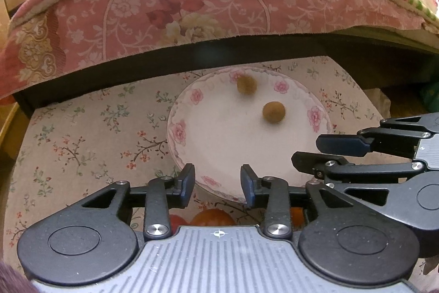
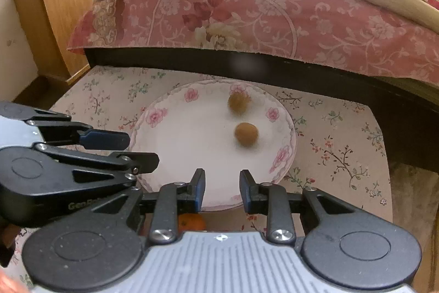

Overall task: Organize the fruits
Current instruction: 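Carry both brown fruits to the white plate and open both grippers, then withdraw both grippers from the plate toward the remaining fruits, then grasp the pale brown fruit with the left gripper while the right gripper grasps a red tomato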

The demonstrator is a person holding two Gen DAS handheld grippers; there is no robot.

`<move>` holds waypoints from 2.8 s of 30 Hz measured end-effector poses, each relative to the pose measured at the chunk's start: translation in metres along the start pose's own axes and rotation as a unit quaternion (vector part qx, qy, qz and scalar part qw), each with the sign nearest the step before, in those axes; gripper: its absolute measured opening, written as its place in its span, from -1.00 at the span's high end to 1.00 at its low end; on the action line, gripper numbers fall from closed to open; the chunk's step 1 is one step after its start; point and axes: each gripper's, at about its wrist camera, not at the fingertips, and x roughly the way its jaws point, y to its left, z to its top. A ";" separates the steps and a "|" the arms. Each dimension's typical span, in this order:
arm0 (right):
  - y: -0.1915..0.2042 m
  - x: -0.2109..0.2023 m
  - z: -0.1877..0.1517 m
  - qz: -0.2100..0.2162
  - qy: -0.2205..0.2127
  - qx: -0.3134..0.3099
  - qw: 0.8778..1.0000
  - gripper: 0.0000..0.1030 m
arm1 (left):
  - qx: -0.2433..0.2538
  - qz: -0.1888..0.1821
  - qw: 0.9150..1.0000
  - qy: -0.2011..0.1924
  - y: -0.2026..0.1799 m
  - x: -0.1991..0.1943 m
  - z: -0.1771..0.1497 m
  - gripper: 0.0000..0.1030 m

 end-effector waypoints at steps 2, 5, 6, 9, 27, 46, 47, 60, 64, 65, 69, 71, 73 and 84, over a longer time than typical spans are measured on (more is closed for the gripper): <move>0.000 -0.002 0.001 0.001 -0.002 0.001 1.000 0.44 | 0.002 0.000 1.000 -0.003 0.000 -0.002 0.001 0.12; -0.001 -0.005 0.001 0.001 -0.005 0.003 1.000 0.44 | 0.008 0.003 1.000 -0.006 -0.001 -0.005 0.000 0.07; -0.002 -0.006 0.001 0.002 -0.006 0.005 1.000 0.44 | 0.009 0.003 1.000 -0.006 -0.002 -0.006 0.000 0.05; -0.002 -0.009 0.001 0.001 -0.007 0.008 1.000 0.44 | 0.013 0.002 1.000 -0.005 -0.003 -0.008 -0.002 0.03; 0.013 -0.036 -0.016 0.008 0.004 0.005 1.000 0.44 | 0.019 0.010 1.000 -0.005 -0.004 -0.040 -0.023 -0.10; 0.035 -0.060 -0.051 0.032 0.026 0.010 0.999 0.43 | 0.011 -0.001 1.000 0.016 -0.007 -0.067 -0.064 -0.20; 0.035 -0.061 -0.053 0.032 0.028 0.012 0.999 0.43 | 0.011 -0.001 1.000 0.018 -0.007 -0.068 -0.066 -0.22; 0.046 -0.066 -0.077 0.046 0.051 0.020 0.997 0.43 | 0.022 -0.008 0.999 0.048 -0.011 -0.073 -0.098 -0.24; 0.047 -0.064 -0.080 0.046 0.059 0.023 0.997 0.42 | 0.022 -0.013 0.998 0.057 -0.011 -0.071 -0.103 -0.24; 0.047 -0.064 -0.081 0.046 0.060 0.025 0.997 0.42 | 0.023 -0.014 0.998 0.058 -0.012 -0.070 -0.104 -0.24; 0.047 -0.063 -0.082 0.049 0.062 0.025 0.997 0.42 | 0.027 -0.019 0.998 0.061 -0.014 -0.068 -0.106 -0.24; 0.046 -0.062 -0.082 0.049 0.063 0.026 0.996 0.42 | 0.027 -0.020 0.997 0.063 -0.014 -0.066 -0.107 -0.24; 0.046 -0.061 -0.082 0.050 0.064 0.028 0.996 0.42 | 0.026 -0.022 0.997 0.066 -0.015 -0.063 -0.108 -0.24; 0.042 -0.057 -0.081 0.055 0.067 0.031 0.996 0.42 | 0.031 -0.026 0.997 0.067 -0.018 -0.054 -0.110 0.14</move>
